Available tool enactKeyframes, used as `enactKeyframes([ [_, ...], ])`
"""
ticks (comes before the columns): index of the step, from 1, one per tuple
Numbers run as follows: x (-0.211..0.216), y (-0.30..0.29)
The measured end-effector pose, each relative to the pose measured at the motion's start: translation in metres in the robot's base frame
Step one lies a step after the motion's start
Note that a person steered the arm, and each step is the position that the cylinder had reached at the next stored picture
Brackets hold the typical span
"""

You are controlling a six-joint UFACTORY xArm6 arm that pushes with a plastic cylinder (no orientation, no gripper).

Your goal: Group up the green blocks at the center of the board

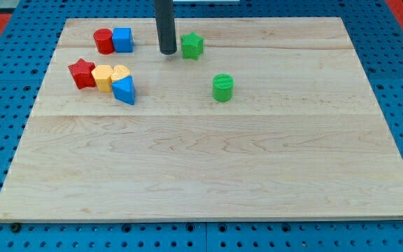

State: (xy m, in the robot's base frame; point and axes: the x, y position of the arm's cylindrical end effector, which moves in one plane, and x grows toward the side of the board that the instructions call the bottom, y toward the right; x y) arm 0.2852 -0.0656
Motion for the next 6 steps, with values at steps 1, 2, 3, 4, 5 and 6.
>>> enactKeyframes([
  [1, 0.000, 0.000],
  [2, 0.010, 0.014],
  [3, -0.017, 0.041],
  [4, -0.026, 0.048],
  [5, -0.026, 0.053],
  [6, -0.026, 0.053],
])
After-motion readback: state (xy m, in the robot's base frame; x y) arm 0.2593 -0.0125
